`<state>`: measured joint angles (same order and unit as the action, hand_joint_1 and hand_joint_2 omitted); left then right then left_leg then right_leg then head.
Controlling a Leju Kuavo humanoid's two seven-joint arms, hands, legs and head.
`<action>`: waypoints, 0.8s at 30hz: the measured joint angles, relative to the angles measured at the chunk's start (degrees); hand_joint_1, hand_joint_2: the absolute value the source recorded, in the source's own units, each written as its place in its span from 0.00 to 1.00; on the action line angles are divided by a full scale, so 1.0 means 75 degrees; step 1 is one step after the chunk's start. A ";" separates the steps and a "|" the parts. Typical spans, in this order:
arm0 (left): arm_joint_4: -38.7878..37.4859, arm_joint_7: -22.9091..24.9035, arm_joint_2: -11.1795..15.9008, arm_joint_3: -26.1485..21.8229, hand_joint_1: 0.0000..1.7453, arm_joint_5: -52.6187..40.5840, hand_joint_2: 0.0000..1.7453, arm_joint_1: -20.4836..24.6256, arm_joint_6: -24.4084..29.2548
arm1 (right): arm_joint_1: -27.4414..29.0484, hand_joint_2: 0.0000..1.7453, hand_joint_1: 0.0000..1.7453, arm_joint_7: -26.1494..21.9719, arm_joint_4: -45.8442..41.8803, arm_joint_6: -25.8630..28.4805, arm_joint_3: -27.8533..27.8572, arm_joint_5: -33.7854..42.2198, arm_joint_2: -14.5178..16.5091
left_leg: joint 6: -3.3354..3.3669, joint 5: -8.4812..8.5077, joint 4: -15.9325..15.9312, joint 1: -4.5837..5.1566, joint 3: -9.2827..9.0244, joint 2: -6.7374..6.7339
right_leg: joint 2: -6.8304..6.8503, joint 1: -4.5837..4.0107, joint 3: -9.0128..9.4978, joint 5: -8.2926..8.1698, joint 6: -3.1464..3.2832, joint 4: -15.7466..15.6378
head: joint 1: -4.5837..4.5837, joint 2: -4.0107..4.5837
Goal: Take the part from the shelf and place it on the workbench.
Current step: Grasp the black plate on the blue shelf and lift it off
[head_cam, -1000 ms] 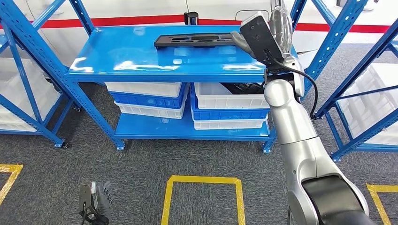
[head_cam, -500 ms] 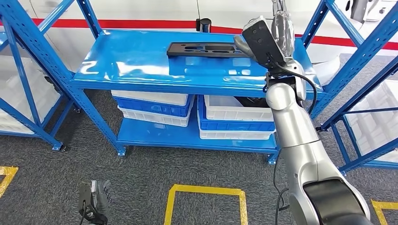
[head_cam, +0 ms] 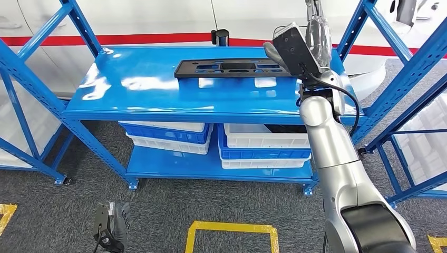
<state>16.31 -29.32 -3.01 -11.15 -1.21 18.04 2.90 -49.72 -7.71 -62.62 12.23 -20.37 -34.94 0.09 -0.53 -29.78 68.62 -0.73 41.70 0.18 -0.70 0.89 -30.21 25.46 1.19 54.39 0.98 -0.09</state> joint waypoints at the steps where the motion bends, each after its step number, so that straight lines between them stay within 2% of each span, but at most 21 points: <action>1: -0.0001 0.0001 0.0007 0.0007 0.00 -0.0009 0.00 -0.0001 0.0003 | 0.0011 1.00 0.00 -0.0001 0.0000 -0.0001 0.0000 -0.0003 0.0001 | 0.0026 0.0401 -0.0537 0.0000 -0.0125 -0.0009 | -0.0001 0.0001 0.0125 0.0098 -0.0024 -0.0006 | 0.0001 0.0000; 2: -0.0002 0.0001 0.0015 0.0010 0.00 -0.0014 0.00 -0.0002 0.0007 | 0.0015 1.00 0.00 -0.0001 0.0001 -0.0003 0.0000 -0.0006 0.0000 | 0.0069 0.0855 -0.1110 0.0015 -0.0263 -0.0010 | -0.0004 -0.0005 0.0252 0.0197 -0.0053 -0.0003 | -0.0001 0.0000; 3: -0.0004 0.0005 0.0028 0.0012 0.00 -0.0019 0.00 -0.0004 0.0009 | 0.0018 1.00 0.00 -0.0001 0.0002 -0.0005 0.0001 -0.0008 0.0001 | 0.0123 0.1186 -0.1547 0.0035 -0.0385 -0.0012 | -0.0014 -0.0014 0.0346 0.0287 -0.0096 -0.0016 | -0.0002 0.0000; 4: -0.0006 0.0009 0.0037 0.0014 0.00 -0.0028 0.00 -0.0004 0.0012 | 0.0021 1.00 0.00 0.0000 0.0002 -0.0007 0.0002 -0.0009 0.0005 | 0.0182 0.1389 -0.1811 0.0062 -0.0472 -0.0012 | -0.0024 -0.0019 0.0412 0.0357 -0.0146 -0.0041 | -0.0006 0.0000; 5: -0.0006 0.0012 0.0045 0.0016 0.00 -0.0038 0.00 0.0000 0.0015 | 0.0021 1.00 0.00 0.0000 -0.0001 -0.0008 0.0007 -0.0009 0.0007 | 0.0242 0.1441 -0.1918 0.0092 -0.0516 -0.0012 | -0.0034 -0.0037 0.0464 0.0388 -0.0204 -0.0032 | -0.0007 0.0000; 7: -0.0001 0.0014 0.0050 0.0020 0.00 -0.0066 0.00 0.0009 0.0015 | 0.0018 1.00 0.00 -0.0002 -0.0030 -0.0008 0.0020 -0.0009 0.0009 | 0.0347 0.1387 -0.1955 0.0112 -0.0662 -0.0013 | -0.0036 -0.0059 0.0444 0.0377 -0.0308 0.0093 | -0.0007 0.0000; 8: 0.0001 0.0012 0.0049 0.0020 0.00 -0.0076 0.00 0.0016 0.0016 | 0.0012 1.00 0.00 -0.0005 -0.0047 -0.0008 0.0027 -0.0008 0.0004 | 0.0403 0.1365 -0.1987 0.0108 -0.0739 -0.0013 | -0.0026 -0.0072 0.0303 0.0345 -0.0337 0.0380 | -0.0006 0.0000; 9: 0.0002 0.0013 0.0051 0.0020 0.00 -0.0084 0.00 0.0023 0.0017 | 0.0007 1.00 0.00 -0.0007 -0.0060 -0.0008 0.0031 -0.0007 0.0001 | 0.0449 0.1332 -0.2008 0.0099 -0.0820 -0.0011 | -0.0018 -0.0069 0.0047 0.0339 -0.0351 0.0798 | -0.0009 0.0000; 10: 0.0003 0.0014 0.0054 0.0019 0.00 -0.0087 0.00 0.0028 0.0017 | 0.0013 1.00 0.00 -0.0008 -0.0066 -0.0008 0.0033 -0.0007 -0.0004 | 0.0489 0.1284 -0.2028 0.0090 -0.0884 -0.0006 | -0.0008 -0.0058 -0.0322 0.0399 -0.0346 0.1342 | -0.0012 0.0000; 12: 0.0003 0.0017 0.0060 0.0019 0.00 -0.0095 0.00 0.0032 0.0018 | 0.0050 1.00 0.00 -0.0007 -0.0065 -0.0008 0.0041 -0.0002 -0.0014 | 0.0526 0.1158 -0.2027 0.0093 -0.0989 0.0023 | -0.0001 -0.0042 -0.1056 0.0723 -0.0306 0.2279 | -0.0017 0.0000; 13: 0.0003 0.0018 0.0059 0.0020 0.00 -0.0096 0.00 0.0029 0.0018 | 0.0077 1.00 0.00 -0.0007 -0.0064 -0.0008 0.0044 0.0000 -0.0022 | 0.0523 0.1086 -0.2026 0.0094 -0.1059 0.0046 | 0.0001 -0.0038 -0.1312 0.0922 -0.0295 0.2467 | -0.0017 0.0000; 14: 0.0003 0.0020 0.0056 0.0020 0.00 -0.0098 0.00 0.0025 0.0018 | 0.0098 1.00 0.00 -0.0007 -0.0064 -0.0008 0.0048 0.0002 -0.0028 | 0.0507 0.1008 -0.2025 0.0093 -0.1149 0.0073 | 0.0004 -0.0034 -0.1438 0.1017 -0.0319 0.2387 | -0.0021 0.0000; 15: 0.0003 0.0020 0.0053 0.0020 0.00 -0.0098 0.00 0.0022 0.0018 | 0.0110 1.00 0.00 -0.0007 -0.0064 -0.0008 0.0050 0.0002 -0.0033 | 0.0487 0.0922 -0.2023 0.0092 -0.1254 0.0096 | 0.0010 -0.0027 -0.1438 0.0949 -0.0380 0.2055 | -0.0023 0.0000; 16: 0.0003 0.0022 0.0051 0.0020 0.00 -0.0098 0.00 0.0021 0.0017 | 0.0114 1.00 0.00 -0.0007 -0.0064 -0.0008 0.0051 0.0002 -0.0038 | 0.0462 0.0829 -0.2018 0.0090 -0.1367 0.0113 | 0.0026 -0.0014 -0.1339 0.0688 -0.0482 0.1533 | -0.0024 0.0000; 17: 0.0002 0.0023 0.0050 0.0020 0.00 -0.0099 0.00 0.0021 0.0015 | 0.0117 1.00 0.00 -0.0007 -0.0062 -0.0008 0.0051 0.0002 -0.0043 | 0.0428 0.0731 -0.2006 0.0097 -0.1469 0.0125 | 0.0060 0.0001 -0.1202 0.0257 -0.0596 0.0943 | -0.0028 0.0000; 18: 0.0001 0.0031 0.0050 0.0020 0.00 -0.0103 0.00 0.0021 0.0007 | 0.0117 1.00 0.00 -0.0007 -0.0058 -0.0009 0.0052 0.0002 -0.0048 | 0.0393 0.0633 -0.1979 0.0110 -0.1551 0.0135 | 0.0105 -0.0004 -0.1082 -0.0143 -0.0634 0.0468 | -0.0032 0.0000; 19: -0.0001 0.0047 0.0052 0.0020 0.00 -0.0120 0.00 0.0023 -0.0009 | 0.0117 1.00 0.00 -0.0006 -0.0057 -0.0011 0.0053 0.0002 -0.0047 | 0.0352 0.0543 -0.1954 0.0128 -0.1598 0.0137 | 0.0136 -0.0019 -0.0974 -0.0461 -0.0600 0.0177 | -0.0027 0.0000; 20: -0.0002 0.0066 0.0056 0.0021 0.00 -0.0143 0.00 0.0024 -0.0031 | 0.0115 1.00 0.00 -0.0005 -0.0058 -0.0013 0.0055 0.0003 -0.0041 | 0.0315 0.0481 -0.1910 0.0143 -0.1624 0.0138 | 0.0157 -0.0032 -0.0920 -0.0650 -0.0505 0.0059 | -0.0020 0.0000; 21: -0.0003 0.0096 0.0060 0.0024 0.00 -0.0178 0.00 0.0026 -0.0052 | 0.0110 1.00 0.00 -0.0004 -0.0062 -0.0015 0.0061 0.0003 -0.0033 | 0.0285 0.0447 -0.1873 0.0149 -0.1638 0.0134 | 0.0156 -0.0050 -0.0882 -0.0678 -0.0370 0.0065 | -0.0012 0.0000; 22: -0.0003 0.0135 0.0074 0.0029 0.00 -0.0226 0.00 0.0028 -0.0059 | 0.0107 1.00 0.00 -0.0005 -0.0074 -0.0016 0.0066 0.0002 -0.0017 | 0.0259 0.0430 -0.1805 0.0141 -0.1603 0.0122 | 0.0138 -0.0033 -0.0830 -0.0694 -0.0273 0.0078 | -0.0005 0.0000; 24: -0.0003 0.0223 0.0089 0.0056 0.00 -0.0335 0.00 0.0032 -0.0025 | 0.0093 1.00 0.00 -0.0011 -0.0094 -0.0015 0.0077 -0.0003 0.0012 | 0.0197 0.0400 -0.1359 0.0112 -0.1354 0.0086 | 0.0115 0.0001 -0.0765 -0.0662 -0.0149 0.0075 | 0.0015 0.0000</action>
<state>16.28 -27.64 -2.34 -10.73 -3.72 18.28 2.72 -49.02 -7.79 -63.33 12.12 -19.80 -34.97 0.18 0.95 -26.78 58.43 0.11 31.54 0.82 0.16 0.89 -35.95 20.49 0.07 54.96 1.09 -0.09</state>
